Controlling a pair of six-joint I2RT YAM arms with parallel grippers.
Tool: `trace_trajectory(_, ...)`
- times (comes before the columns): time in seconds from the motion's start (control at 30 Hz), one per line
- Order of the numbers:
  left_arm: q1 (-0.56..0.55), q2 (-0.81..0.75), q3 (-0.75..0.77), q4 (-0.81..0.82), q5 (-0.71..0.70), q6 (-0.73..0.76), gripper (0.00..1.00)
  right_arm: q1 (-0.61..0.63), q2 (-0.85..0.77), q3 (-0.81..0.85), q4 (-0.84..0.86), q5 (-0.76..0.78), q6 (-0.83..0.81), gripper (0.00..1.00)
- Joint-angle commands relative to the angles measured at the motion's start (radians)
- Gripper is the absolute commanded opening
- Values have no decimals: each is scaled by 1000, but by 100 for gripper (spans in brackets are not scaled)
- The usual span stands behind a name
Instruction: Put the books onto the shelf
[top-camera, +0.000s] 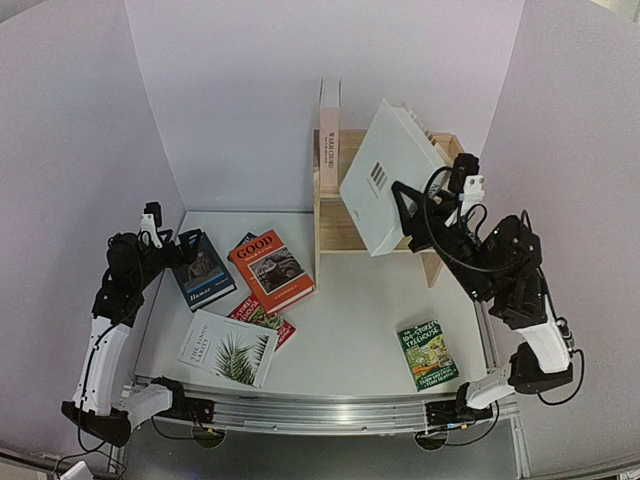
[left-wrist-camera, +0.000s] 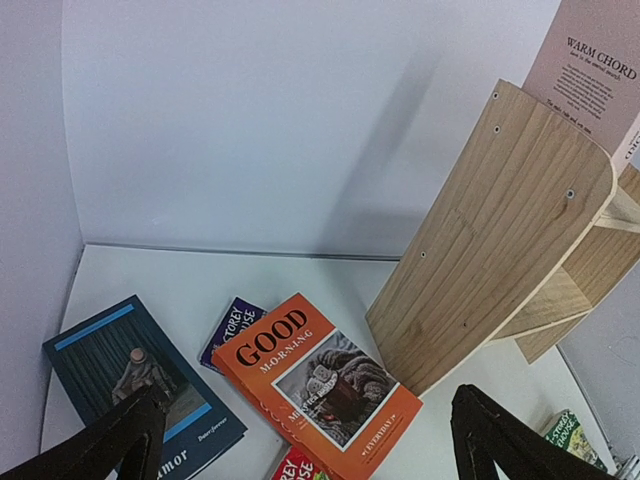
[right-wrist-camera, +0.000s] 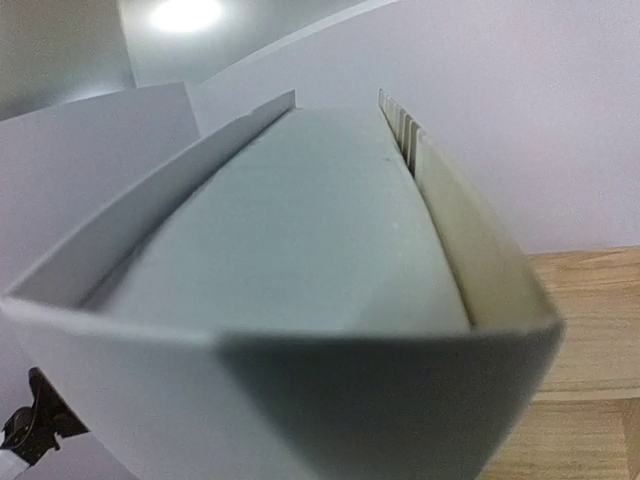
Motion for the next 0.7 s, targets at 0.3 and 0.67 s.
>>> trace_trajectory(0.3,4,-38,-47,-27,-11,-18,100,-279,286,178,231,194,-333,0)
trace_trajectory(0.67,4,-52,-73,-76,-12,-77,100,-407,540,390,231,31,-217,0)
